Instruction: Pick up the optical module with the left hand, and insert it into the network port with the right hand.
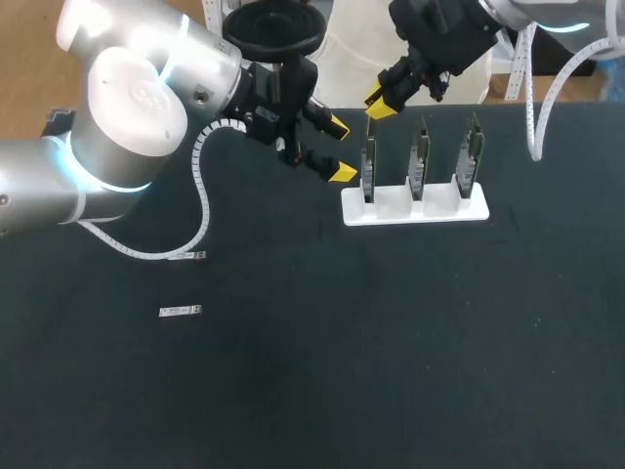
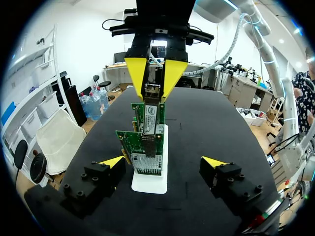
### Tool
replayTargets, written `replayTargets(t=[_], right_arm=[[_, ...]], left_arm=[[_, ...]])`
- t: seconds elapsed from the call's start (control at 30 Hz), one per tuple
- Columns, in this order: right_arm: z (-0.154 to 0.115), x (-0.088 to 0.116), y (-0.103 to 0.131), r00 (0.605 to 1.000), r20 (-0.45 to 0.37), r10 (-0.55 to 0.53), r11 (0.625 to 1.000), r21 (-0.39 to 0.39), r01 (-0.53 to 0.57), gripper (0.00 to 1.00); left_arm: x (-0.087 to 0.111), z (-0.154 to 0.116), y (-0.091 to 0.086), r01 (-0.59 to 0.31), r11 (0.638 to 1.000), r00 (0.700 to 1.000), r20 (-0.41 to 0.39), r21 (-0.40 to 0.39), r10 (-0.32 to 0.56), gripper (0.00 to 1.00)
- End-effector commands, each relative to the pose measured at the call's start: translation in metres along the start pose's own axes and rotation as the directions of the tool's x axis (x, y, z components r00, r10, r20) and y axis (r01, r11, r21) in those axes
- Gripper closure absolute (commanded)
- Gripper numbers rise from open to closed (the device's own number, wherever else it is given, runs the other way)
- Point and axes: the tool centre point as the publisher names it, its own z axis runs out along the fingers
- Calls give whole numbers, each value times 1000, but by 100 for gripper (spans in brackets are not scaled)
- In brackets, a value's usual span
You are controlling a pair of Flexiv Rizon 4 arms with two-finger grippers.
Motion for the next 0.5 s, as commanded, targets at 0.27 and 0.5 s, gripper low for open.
replayTargets(t=[0.27, 0.5], right_arm=[[-4, -1, 0, 1000, -2, -17, 1000, -2, 17, 100], [-4, -1, 0, 1000, -4, -25, 1000, -8, 25, 100]], left_arm=[[0, 0, 0, 1, 1000, 1000, -3, -2, -1, 0], [0, 0, 0, 1, 1000, 1000, -3, -2, -1, 0]])
